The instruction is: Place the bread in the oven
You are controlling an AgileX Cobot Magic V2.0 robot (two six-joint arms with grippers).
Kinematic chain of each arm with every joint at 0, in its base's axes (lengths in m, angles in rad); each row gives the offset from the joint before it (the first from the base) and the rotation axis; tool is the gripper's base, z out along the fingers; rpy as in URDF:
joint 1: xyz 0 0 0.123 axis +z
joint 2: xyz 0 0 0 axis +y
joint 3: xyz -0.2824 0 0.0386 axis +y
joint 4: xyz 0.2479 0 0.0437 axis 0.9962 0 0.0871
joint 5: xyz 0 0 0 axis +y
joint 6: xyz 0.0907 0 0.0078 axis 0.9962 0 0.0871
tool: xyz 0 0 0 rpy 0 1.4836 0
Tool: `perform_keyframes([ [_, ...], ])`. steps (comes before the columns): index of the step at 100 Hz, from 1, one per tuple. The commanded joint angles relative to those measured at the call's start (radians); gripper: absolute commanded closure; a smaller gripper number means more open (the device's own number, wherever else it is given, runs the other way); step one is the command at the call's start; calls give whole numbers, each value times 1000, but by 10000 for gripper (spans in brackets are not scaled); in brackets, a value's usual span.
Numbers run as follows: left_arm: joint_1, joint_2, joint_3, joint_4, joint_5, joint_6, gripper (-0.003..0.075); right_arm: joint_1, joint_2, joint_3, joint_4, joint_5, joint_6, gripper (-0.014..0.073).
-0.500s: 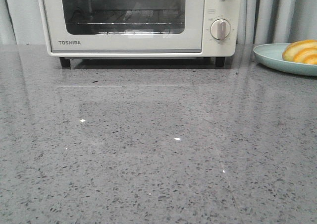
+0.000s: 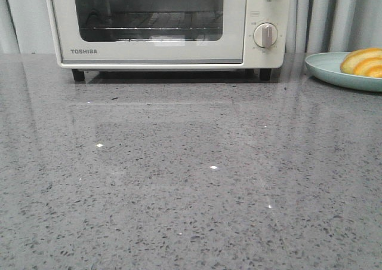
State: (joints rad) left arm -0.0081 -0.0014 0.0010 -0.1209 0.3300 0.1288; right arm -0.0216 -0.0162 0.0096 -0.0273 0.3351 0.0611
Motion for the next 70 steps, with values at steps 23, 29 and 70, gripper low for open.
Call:
perform_keyframes([
  [23,2,-27,22,-5,-71,-10,741,-5,-10,26,-2,-34,-2,641],
  [29,2,-27,22,-5,-71,-10,741,-5,-10,26,-2,-47,-2,641],
  [70,2,-27,22,-807,-257,-10,741,-5,-10,26,416,-352,-2,641],
])
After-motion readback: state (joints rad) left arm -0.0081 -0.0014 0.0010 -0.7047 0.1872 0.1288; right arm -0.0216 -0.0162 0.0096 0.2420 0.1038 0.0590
